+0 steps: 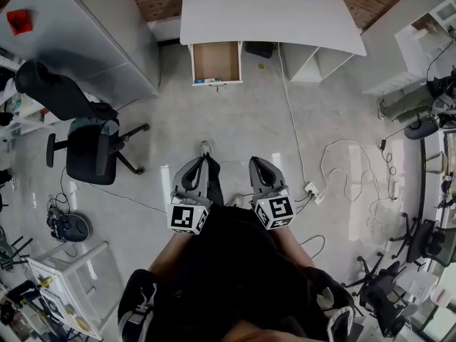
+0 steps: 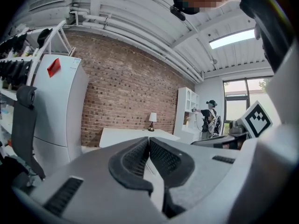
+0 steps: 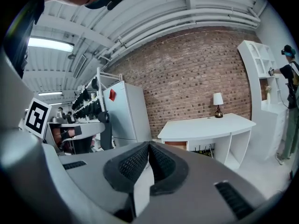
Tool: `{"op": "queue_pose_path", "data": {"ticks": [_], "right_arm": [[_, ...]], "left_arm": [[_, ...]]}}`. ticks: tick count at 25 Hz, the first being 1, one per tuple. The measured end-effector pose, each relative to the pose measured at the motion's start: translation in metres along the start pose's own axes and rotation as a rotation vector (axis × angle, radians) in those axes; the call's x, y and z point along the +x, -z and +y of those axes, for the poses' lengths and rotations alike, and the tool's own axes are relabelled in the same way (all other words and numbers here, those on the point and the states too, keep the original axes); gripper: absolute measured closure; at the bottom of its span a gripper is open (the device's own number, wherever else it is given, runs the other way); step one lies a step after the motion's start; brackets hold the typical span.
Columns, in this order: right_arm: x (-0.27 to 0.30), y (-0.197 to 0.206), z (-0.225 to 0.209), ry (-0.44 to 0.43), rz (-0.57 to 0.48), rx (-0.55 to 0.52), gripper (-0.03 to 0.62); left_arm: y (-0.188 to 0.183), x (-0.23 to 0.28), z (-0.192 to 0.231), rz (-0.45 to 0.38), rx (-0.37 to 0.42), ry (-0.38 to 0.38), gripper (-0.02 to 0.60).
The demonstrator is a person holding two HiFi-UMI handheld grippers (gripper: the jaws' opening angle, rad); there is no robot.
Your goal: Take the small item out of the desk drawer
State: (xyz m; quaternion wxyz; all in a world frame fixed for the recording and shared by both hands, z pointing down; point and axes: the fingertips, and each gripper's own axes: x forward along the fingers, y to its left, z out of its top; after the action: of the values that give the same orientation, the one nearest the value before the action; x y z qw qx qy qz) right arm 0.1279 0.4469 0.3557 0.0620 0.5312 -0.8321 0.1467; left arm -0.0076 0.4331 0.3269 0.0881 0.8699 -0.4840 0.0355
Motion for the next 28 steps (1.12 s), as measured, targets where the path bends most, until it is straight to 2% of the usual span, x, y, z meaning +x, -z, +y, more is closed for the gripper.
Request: {"op": "queue_pose_path", "data": {"ticks": [9,12,15,25,28], "right_arm": [[0.147,-0.054,-0.024,0.035,0.025,-0.039,0.566],[0.195,-0.062,-0.029,0.041,0.055,-0.056,0.566],[0.241,-0.063,-0.032,0.027,0.080,-0.077,0.566],[0.348,-0.019,-0.025,-0.130,0.296,-0.166,0.565],[0.383,0.002,-0.035,-0.151,0.353,-0.203,0.565]], "left_arm": [[-0.042,0.122,0.113,-0.020,-0.015,0.057,0.572],[-0.048,0.146,0.149,-0.017,-0.028,0.071,0.572],[-0.045,0.168,0.180,0.002,0.006,0.081,0.572],[-0.031,0.195,0.236,0.056,-0.017,0.039,0.572],[-0.017,0.204,0.251,0.105,-0.061,0.001,0.572]]}}
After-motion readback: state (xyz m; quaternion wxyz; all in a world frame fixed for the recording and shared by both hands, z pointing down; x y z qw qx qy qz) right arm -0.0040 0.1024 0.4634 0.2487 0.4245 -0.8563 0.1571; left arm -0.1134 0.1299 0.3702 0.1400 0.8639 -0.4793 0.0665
